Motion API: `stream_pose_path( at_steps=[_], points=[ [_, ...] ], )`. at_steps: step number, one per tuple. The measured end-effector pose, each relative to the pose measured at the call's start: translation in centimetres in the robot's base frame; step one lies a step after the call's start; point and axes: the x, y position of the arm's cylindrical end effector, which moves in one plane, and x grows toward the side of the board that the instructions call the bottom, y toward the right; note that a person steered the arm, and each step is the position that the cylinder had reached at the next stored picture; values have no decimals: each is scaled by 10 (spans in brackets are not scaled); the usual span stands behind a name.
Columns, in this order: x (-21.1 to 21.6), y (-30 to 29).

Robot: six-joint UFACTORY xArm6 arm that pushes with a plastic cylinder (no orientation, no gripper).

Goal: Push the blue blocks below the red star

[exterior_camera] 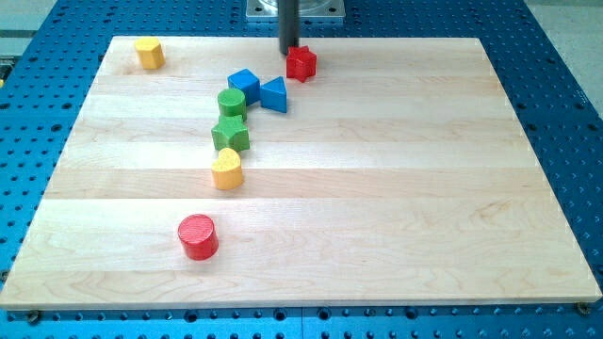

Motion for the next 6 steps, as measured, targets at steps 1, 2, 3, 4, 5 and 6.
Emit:
stream_pose_path(
  at_steps=[1,2,3,4,5,6],
  points=[
    [63,-35],
    [117,-51],
    [77,-42],
    [43,-67],
    [58,-121],
    [104,-90]
  ],
)
